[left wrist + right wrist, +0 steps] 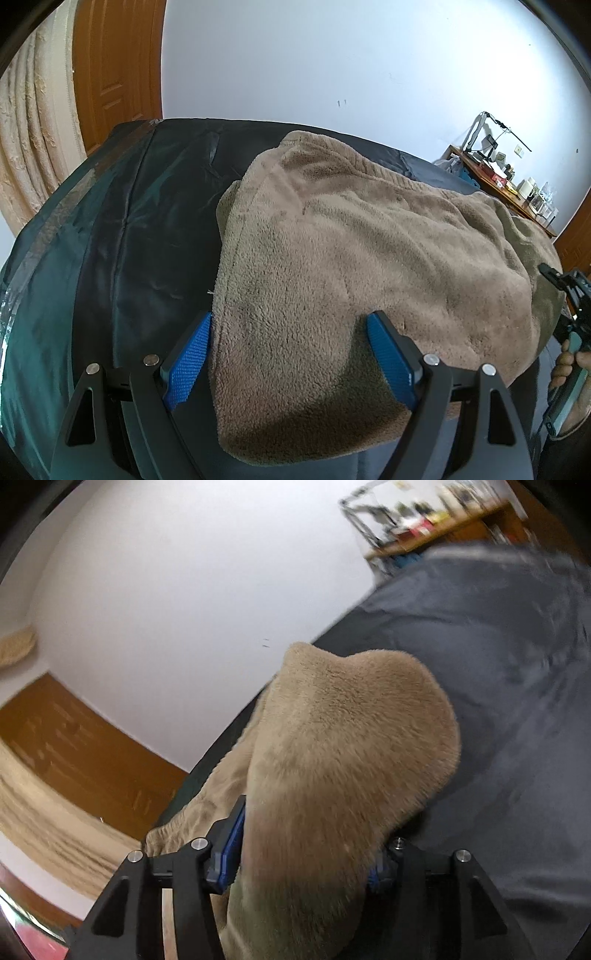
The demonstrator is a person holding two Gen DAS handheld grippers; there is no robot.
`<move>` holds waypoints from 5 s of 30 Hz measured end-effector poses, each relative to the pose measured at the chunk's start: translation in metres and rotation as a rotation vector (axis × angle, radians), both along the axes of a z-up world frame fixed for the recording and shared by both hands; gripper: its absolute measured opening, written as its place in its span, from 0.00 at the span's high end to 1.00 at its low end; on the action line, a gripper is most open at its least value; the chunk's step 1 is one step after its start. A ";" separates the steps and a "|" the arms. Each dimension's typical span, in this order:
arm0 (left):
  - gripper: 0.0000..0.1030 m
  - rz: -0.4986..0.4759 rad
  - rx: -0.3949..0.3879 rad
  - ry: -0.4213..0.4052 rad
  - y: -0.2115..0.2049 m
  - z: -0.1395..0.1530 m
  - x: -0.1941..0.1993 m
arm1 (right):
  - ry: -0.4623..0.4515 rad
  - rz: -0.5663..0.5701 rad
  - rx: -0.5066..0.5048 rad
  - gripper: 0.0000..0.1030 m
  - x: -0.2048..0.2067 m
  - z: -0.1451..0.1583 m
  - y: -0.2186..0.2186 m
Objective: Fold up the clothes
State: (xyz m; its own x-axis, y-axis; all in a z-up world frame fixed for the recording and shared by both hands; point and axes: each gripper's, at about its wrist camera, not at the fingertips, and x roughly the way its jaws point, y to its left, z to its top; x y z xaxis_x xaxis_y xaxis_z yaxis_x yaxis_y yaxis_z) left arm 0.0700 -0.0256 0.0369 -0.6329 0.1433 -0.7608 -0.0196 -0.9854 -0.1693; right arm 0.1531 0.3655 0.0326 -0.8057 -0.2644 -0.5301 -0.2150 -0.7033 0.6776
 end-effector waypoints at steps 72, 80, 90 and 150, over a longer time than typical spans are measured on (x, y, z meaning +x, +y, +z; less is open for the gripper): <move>0.16 0.329 0.451 -0.011 -0.119 0.005 0.014 | 0.383 1.062 0.719 0.29 0.072 0.021 -0.377; 0.16 0.198 0.480 0.075 -0.099 0.023 0.016 | 0.363 1.072 0.648 0.28 0.072 0.013 -0.369; 0.16 0.070 0.314 0.104 -0.057 0.032 0.011 | 0.337 1.089 0.515 0.27 0.063 0.001 -0.361; 0.03 -0.038 0.308 -0.028 -0.062 0.067 -0.036 | 0.236 0.649 0.820 0.19 0.022 0.010 -0.304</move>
State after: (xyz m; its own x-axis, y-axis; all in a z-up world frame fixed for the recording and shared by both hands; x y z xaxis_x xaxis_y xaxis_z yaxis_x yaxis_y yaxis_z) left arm 0.0344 -0.0881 0.1041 -0.6021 0.3928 -0.6951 -0.0462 -0.8863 -0.4608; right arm 0.1756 0.0613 0.0423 -0.7445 -0.3134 -0.5896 0.4387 -0.8953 -0.0780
